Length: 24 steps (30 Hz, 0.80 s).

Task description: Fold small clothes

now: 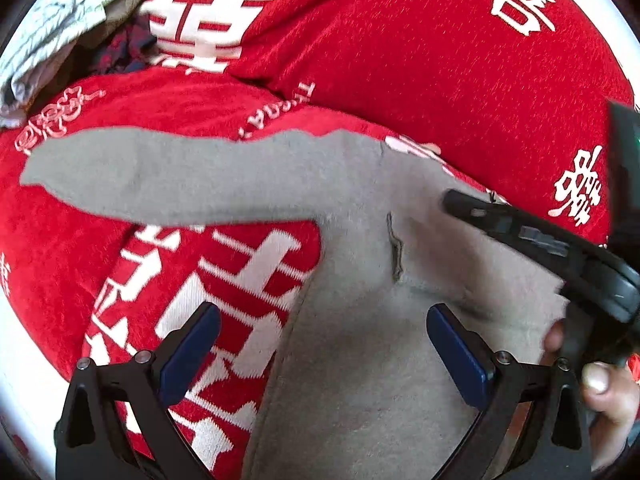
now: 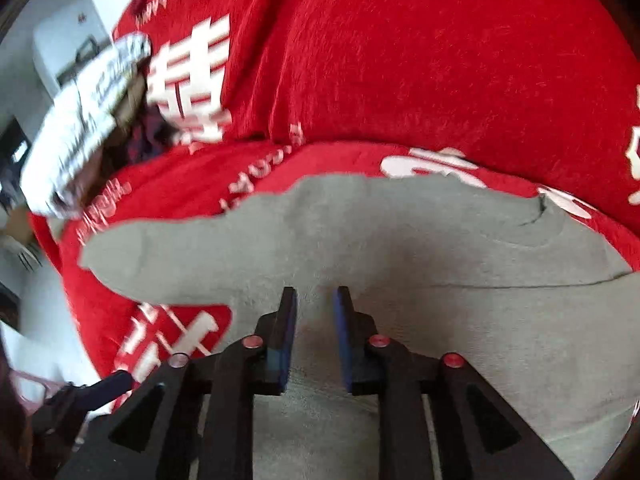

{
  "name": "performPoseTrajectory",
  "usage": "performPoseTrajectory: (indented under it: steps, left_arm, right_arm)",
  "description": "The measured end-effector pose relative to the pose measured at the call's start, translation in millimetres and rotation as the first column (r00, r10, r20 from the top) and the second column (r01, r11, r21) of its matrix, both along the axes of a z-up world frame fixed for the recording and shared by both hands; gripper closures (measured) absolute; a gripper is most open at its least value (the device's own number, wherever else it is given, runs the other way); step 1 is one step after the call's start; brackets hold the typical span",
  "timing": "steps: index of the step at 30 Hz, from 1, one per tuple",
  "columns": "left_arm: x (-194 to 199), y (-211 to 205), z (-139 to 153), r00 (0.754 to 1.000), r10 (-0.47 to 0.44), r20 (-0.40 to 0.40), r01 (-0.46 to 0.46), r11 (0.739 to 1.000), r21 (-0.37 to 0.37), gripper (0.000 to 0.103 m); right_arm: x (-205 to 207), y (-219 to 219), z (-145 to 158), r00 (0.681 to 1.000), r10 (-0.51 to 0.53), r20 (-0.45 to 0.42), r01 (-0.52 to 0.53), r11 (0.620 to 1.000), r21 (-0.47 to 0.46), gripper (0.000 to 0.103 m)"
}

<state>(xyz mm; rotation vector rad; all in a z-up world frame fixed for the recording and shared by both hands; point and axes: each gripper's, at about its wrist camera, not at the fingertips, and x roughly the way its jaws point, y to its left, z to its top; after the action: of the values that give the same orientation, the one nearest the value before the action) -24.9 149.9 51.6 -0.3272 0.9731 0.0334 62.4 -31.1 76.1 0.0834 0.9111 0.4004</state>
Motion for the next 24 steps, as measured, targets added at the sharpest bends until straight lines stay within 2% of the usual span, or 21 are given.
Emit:
performPoseTrajectory:
  steps: [1, 2, 5, 7, 9, 12, 15, 17, 21, 22, 24]
  left_arm:
    - [3, -5, 3, 1.000, -0.010, 0.006, 0.010, 1.000, 0.007, 0.000]
    - [8, -13, 6, 1.000, -0.026, 0.006, 0.026, 1.000, 0.013, 0.000]
    - [20, -42, 8, 0.997, -0.081, 0.001, 0.081, 0.996, 0.025, 0.000]
    - [34, -76, 7, 0.989, -0.146, -0.008, 0.146, 0.989, 0.027, 0.000]
    - [46, -105, 4, 0.981, -0.192, -0.011, 0.192, 0.980, 0.051, 0.000]
    - [72, -150, -14, 0.968, -0.247, -0.046, 0.251, 0.963, 0.099, 0.000]
    - [89, -171, -33, 0.959, -0.271, -0.085, 0.281, 0.950, 0.139, 0.000]
    - [95, -172, -47, 0.960, -0.251, -0.125, 0.272, 0.943, 0.194, 0.000]
    - [86, -158, -48, 0.960, -0.266, -0.086, 0.279, 0.930, 0.240, 0.000]
    - [84, -153, -45, 0.963, -0.257, -0.084, 0.270, 0.933, 0.237, 0.000]
    - [82, -146, -39, 0.974, -0.213, -0.076, 0.225, 0.947, 0.231, 0.000]
  right_arm:
    - [-2, -12, 4, 0.999, -0.029, 0.017, 0.029, 1.000, -0.001, 0.041]
    - [-3, -30, 8, 0.996, -0.074, 0.040, 0.075, 0.997, -0.011, 0.035]
    - [-4, -93, 6, 0.971, -0.228, 0.079, 0.235, 0.967, -0.102, 0.034]
    - [-2, -132, -7, 0.951, -0.305, 0.052, 0.309, 0.937, -0.159, 0.034]
    - [-1, -168, -26, 0.934, -0.356, -0.018, 0.349, 0.923, -0.164, 0.034]
    - [-4, -188, -48, 0.928, -0.366, -0.068, 0.352, 0.922, -0.162, 0.034]
    - [-8, -191, -60, 0.937, -0.342, -0.066, 0.326, 0.928, -0.179, 0.034]
    - [-12, -193, -63, 0.944, -0.330, -0.024, 0.317, 0.921, -0.226, 0.034]
    - [-18, -198, -62, 0.948, -0.318, 0.011, 0.308, 0.910, -0.278, 0.034]
    - [-20, -197, -58, 0.943, -0.333, 0.023, 0.325, 0.899, -0.293, 0.034]
    - [-25, -197, -53, 0.941, -0.337, 0.035, 0.334, 0.902, -0.274, 0.034]
